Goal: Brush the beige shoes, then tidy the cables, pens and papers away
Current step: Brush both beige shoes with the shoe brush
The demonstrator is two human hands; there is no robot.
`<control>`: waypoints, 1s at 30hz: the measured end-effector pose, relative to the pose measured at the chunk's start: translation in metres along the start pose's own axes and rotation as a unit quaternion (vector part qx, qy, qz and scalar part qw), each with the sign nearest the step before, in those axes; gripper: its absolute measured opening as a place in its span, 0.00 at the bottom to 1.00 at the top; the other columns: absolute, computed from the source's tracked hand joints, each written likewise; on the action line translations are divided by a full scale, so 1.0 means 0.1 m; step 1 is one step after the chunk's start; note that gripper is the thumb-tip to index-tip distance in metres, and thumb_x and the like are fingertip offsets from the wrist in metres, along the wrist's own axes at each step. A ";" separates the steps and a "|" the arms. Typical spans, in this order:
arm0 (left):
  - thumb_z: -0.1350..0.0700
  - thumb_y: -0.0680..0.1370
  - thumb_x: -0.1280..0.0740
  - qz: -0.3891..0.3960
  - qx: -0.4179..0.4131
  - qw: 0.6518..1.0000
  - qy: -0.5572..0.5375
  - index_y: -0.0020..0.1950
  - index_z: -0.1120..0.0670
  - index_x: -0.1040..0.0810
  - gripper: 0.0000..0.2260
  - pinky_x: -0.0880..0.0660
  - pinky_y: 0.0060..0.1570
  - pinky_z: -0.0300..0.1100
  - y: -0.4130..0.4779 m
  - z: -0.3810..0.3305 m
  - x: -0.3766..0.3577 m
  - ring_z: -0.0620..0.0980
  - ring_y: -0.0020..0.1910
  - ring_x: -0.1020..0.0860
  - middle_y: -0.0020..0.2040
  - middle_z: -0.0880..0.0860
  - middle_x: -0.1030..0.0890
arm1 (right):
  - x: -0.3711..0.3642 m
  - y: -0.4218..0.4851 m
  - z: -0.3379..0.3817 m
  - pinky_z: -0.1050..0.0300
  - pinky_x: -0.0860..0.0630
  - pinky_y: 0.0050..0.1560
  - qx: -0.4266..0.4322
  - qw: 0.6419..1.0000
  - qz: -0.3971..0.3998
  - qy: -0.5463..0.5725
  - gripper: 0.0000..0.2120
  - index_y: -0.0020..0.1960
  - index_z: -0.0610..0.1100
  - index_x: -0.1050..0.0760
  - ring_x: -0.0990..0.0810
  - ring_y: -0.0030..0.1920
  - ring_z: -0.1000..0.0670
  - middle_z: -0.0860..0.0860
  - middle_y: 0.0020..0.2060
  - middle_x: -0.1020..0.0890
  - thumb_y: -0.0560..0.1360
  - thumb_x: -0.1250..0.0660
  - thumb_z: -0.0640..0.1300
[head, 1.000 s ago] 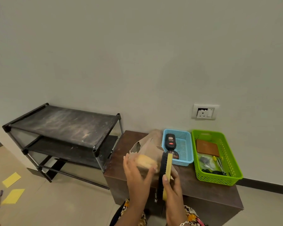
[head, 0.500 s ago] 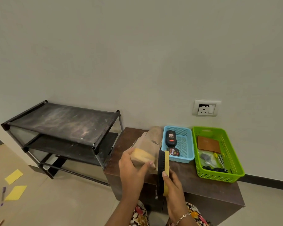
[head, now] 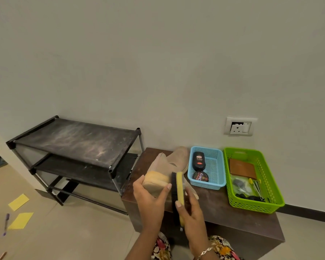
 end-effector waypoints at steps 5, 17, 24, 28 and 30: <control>0.59 0.66 0.24 0.027 -0.009 0.999 -0.022 0.65 0.56 0.37 0.32 0.26 0.57 0.51 0.06 0.06 0.02 0.54 0.59 0.28 0.59 0.56 0.30 | 0.04 0.03 0.01 0.78 0.40 0.60 0.124 0.975 0.013 -0.182 0.22 0.64 0.61 0.40 0.38 0.63 0.71 0.68 0.62 0.36 0.75 0.37 0.47; 0.54 0.66 0.23 0.055 0.002 0.998 -0.019 0.61 0.51 0.38 0.30 0.25 0.57 0.54 0.20 0.11 -0.01 0.54 0.58 0.27 0.58 0.56 0.30 | -0.10 0.05 -0.07 0.78 0.39 0.59 0.133 0.972 -0.034 -0.190 0.23 0.68 0.51 0.39 0.35 0.61 0.70 0.63 0.62 0.33 0.75 0.36 0.48; 0.62 0.67 0.25 0.062 0.003 0.997 -0.040 0.61 0.55 0.36 0.28 0.24 0.48 0.32 0.14 0.23 0.00 0.49 0.55 0.27 0.57 0.55 0.30 | 0.57 0.39 -0.91 0.41 0.22 0.51 -0.105 0.962 -0.101 -0.232 0.23 0.69 0.49 0.37 0.25 0.56 0.41 0.43 0.60 0.27 0.76 0.36 0.42; 0.57 0.65 0.24 0.051 0.021 0.997 -0.061 0.62 0.54 0.36 0.30 0.22 0.52 0.39 0.14 0.31 0.05 0.53 0.59 0.27 0.60 0.58 0.31 | 0.55 0.56 -0.87 0.41 0.22 0.51 -0.110 0.971 -0.102 -0.187 0.22 0.67 0.51 0.37 0.26 0.57 0.44 0.48 0.61 0.28 0.75 0.36 0.42; 0.55 0.64 0.24 0.047 0.023 0.997 -0.061 0.62 0.54 0.36 0.31 0.23 0.54 0.45 0.17 0.30 0.05 0.55 0.60 0.28 0.61 0.59 0.31 | 0.20 0.47 -0.59 0.55 0.30 0.62 0.001 0.981 -0.043 -0.188 0.23 0.69 0.52 0.37 0.30 0.60 0.54 0.54 0.62 0.30 0.76 0.36 0.43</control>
Point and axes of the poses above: each hand's wrist, its own y-axis towards the middle knuckle, its own x-axis out of the back of the hand, z = x × y, the point moved 7 cm from there along y, towards the middle knuckle
